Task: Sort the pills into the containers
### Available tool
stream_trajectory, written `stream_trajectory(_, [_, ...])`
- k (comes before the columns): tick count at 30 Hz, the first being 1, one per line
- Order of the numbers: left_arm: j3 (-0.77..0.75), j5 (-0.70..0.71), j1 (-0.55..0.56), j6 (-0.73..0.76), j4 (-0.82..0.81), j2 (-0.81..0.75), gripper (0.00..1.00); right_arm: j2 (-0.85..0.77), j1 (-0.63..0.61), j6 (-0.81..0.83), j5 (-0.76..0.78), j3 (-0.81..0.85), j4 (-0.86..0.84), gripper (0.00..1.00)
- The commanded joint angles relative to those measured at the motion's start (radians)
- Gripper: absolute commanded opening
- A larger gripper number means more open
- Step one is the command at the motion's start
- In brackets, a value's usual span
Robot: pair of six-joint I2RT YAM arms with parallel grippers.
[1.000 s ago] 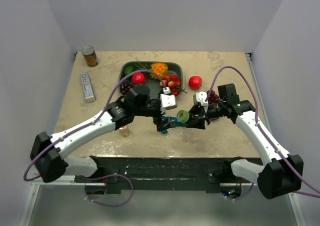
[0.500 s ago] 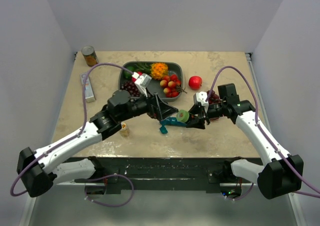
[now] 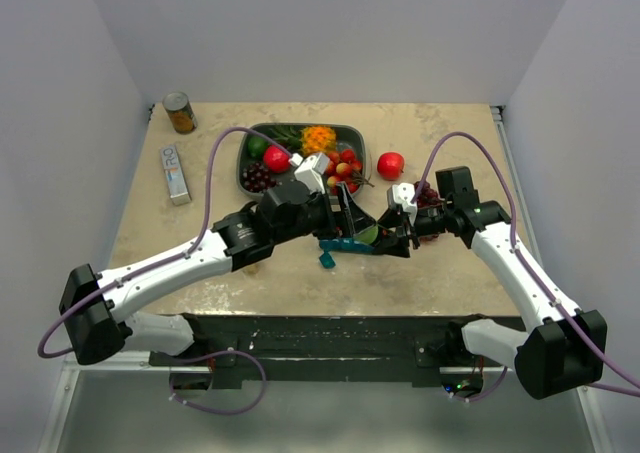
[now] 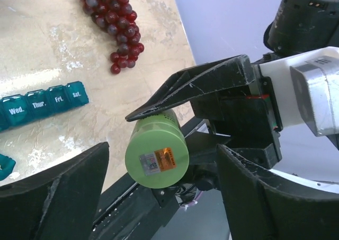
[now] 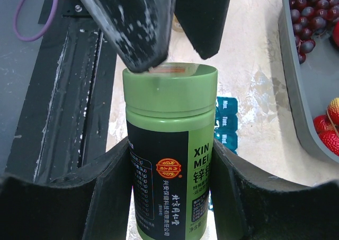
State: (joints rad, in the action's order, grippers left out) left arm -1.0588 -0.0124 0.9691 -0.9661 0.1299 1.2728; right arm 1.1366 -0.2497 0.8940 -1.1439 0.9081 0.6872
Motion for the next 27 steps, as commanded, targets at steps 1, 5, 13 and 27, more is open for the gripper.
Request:
stream_trajectory(1, [-0.049,0.028,0.005,-0.005,0.008,0.029,0.83,-0.017,0.0,-0.006,-0.037,0.023,-0.028,0.0])
stream_trajectory(5, [-0.072,0.017,0.013,0.006,0.014,0.051,0.79,-0.015,0.001,-0.01,-0.036,0.023,-0.031,0.0])
stream_trajectory(13, [-0.095,-0.052,0.019,0.084,0.039,0.083,0.55,-0.015,0.0,-0.017,-0.034,0.021,-0.034,0.0])
stream_trajectory(27, [-0.096,-0.784,-0.063,1.379,0.216,0.166,0.05,-0.023,0.0,0.002,-0.047,0.023,-0.017,0.0])
